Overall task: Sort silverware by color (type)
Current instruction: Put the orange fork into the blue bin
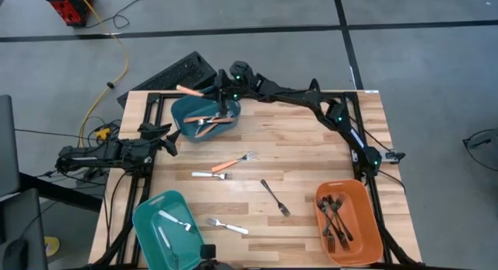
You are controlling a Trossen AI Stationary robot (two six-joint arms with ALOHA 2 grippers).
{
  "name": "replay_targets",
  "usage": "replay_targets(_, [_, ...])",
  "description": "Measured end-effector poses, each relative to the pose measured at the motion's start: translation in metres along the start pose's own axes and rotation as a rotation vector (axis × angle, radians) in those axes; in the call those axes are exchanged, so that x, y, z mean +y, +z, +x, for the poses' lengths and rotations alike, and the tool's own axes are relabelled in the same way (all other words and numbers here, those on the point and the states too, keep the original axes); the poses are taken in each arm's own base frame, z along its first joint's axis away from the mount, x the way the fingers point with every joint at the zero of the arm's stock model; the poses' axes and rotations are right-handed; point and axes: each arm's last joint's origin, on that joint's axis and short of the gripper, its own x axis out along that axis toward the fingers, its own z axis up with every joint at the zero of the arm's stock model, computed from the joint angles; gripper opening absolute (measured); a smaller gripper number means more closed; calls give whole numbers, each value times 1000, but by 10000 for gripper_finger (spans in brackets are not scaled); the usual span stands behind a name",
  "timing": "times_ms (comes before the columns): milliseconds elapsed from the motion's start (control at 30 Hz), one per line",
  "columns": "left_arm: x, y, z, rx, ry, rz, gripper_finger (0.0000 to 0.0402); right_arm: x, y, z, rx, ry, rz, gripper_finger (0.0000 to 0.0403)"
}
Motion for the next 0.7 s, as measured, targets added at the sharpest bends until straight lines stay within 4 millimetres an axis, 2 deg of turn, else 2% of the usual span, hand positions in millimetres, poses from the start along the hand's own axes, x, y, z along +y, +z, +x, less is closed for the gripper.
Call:
replay_targets(133, [0, 0, 0, -3, 5, 0, 235, 7, 6, 6, 33, 43, -12, 57])
replay_targets(400, [0, 0, 0, -3, 6, 0, 235, 6, 1, 6, 75, 35, -43, 57])
replay_targets(533, [0, 0, 0, -3, 5, 1, 235, 13, 1, 9, 87, 28, -74, 57])
replay_targets(700, [0, 0, 0, -3, 6, 0, 235, 13, 0, 9, 100, 24, -20, 57])
